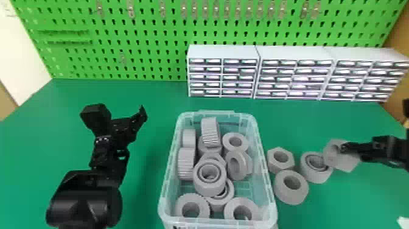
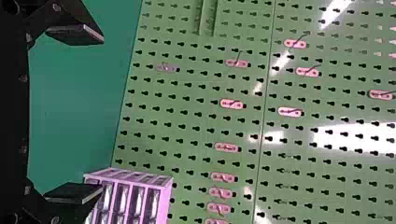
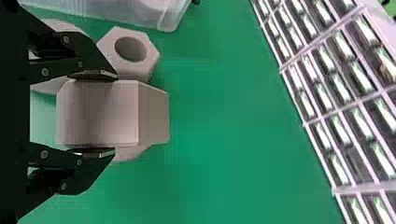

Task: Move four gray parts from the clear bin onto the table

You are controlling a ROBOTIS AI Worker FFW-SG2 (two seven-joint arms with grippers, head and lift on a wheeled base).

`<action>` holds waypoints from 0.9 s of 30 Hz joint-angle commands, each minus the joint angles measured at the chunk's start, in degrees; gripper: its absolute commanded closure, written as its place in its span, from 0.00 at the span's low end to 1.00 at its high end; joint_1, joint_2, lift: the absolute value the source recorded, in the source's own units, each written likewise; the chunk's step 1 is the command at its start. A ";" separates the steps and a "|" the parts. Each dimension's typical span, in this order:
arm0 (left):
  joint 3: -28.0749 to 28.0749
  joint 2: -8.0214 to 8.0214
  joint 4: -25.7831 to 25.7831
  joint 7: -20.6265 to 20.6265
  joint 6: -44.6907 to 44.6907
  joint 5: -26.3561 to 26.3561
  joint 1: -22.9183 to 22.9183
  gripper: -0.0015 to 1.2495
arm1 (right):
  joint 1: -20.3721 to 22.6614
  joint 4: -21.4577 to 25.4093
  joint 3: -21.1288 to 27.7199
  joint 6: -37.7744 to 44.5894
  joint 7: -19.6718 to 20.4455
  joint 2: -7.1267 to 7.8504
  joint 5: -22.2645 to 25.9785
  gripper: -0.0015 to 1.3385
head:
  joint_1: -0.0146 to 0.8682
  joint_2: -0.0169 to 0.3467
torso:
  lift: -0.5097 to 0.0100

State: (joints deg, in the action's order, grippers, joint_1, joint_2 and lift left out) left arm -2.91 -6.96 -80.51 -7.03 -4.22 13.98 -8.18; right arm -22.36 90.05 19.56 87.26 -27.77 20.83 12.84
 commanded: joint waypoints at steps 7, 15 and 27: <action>0.01 0.20 0.00 0.00 0.00 -0.09 -0.08 0.13 | 2.33 0.12 4.78 0.89 0.00 1.32 0.16 0.74 | 0.80 0.24 | 0.88; 0.19 0.55 0.09 0.00 0.00 -0.35 -0.08 0.13 | 3.29 -4.18 6.63 0.45 0.00 1.50 2.36 0.74 | 0.80 0.24 | 0.88; 0.27 0.72 0.09 0.00 0.00 -0.53 0.01 0.13 | 3.47 -8.58 4.96 1.60 0.00 3.34 2.63 0.74 | 0.80 0.24 | 0.88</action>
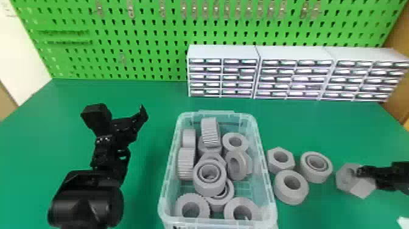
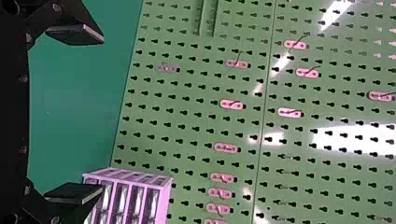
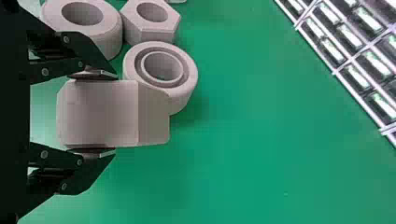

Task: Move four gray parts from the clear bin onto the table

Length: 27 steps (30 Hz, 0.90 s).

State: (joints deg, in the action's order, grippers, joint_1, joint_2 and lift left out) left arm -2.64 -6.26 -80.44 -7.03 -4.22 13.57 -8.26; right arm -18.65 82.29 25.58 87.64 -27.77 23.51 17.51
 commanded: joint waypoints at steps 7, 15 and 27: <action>-0.09 0.10 0.11 0.00 0.00 -0.47 0.08 0.13 | -0.25 -1.95 0.70 2.44 0.00 1.28 -5.56 0.74 | 0.80 0.24 | 0.88; 0.26 0.19 0.11 0.00 0.00 -0.47 0.26 0.13 | 0.54 -3.10 -0.62 2.44 0.00 1.98 -3.01 0.74 | 0.80 0.24 | 0.88; -0.18 0.37 0.28 0.00 0.00 -0.56 -0.09 0.13 | -0.60 -3.62 -3.34 2.44 0.00 1.10 -3.28 0.74 | 0.80 0.24 | 0.88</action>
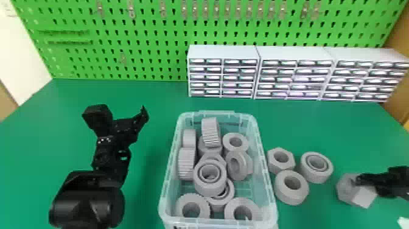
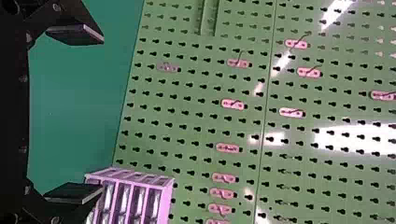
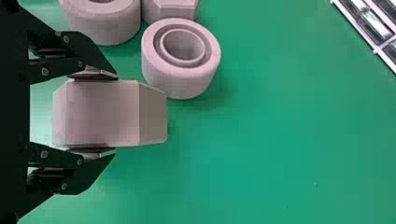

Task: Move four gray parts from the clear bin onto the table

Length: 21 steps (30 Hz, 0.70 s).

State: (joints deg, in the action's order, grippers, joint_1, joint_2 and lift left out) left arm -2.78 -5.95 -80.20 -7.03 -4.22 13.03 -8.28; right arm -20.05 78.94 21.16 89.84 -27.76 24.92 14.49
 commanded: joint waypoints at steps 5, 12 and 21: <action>0.06 0.15 0.04 0.00 0.00 -0.02 0.11 0.13 | 2.21 -0.37 1.96 0.25 -0.01 0.75 0.18 0.71 | 0.80 0.24 | 0.88; 0.06 0.24 0.13 0.00 0.00 -0.02 0.02 0.13 | 1.50 -0.45 1.34 0.25 -0.01 0.39 -0.34 0.52 | 0.80 0.24 | 0.88; 0.06 0.41 0.22 0.00 0.00 -0.02 0.02 0.13 | 0.01 -0.45 0.02 0.25 -0.01 0.92 -0.43 0.26 | 0.80 0.24 | 0.88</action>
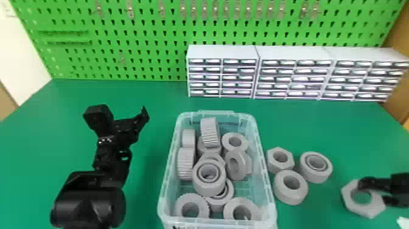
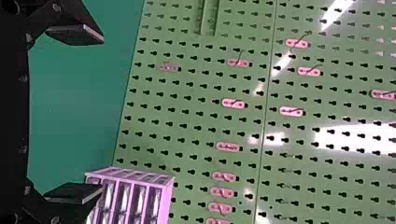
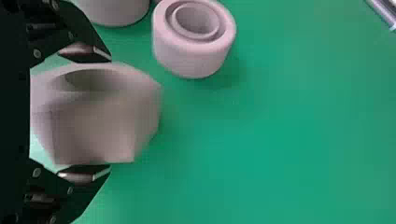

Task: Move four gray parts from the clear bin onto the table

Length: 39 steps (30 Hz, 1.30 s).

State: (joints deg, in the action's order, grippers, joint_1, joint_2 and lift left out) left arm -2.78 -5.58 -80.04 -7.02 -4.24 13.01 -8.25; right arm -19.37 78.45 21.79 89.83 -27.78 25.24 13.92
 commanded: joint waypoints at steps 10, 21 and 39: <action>0.23 0.04 -0.03 0.08 -0.07 0.00 0.16 0.13 | -1.64 0.04 -2.98 0.25 0.00 0.60 0.23 0.20 | 0.80 0.24 | 0.88; 0.41 0.04 -0.03 0.08 0.02 -0.35 0.16 0.13 | -3.13 5.75 -5.88 -2.64 0.00 -0.63 0.41 0.18 | 0.80 0.24 | 0.88; 0.14 0.04 -0.03 -0.01 0.02 -0.62 -0.36 0.13 | -0.76 14.81 -5.88 -23.21 0.00 -7.13 -1.79 0.18 | 0.80 0.24 | 0.88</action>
State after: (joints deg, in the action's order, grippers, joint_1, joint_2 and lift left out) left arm -2.48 -5.54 -80.03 -6.97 -4.25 12.48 -8.43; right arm -20.96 91.84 15.88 71.76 -27.77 19.43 12.83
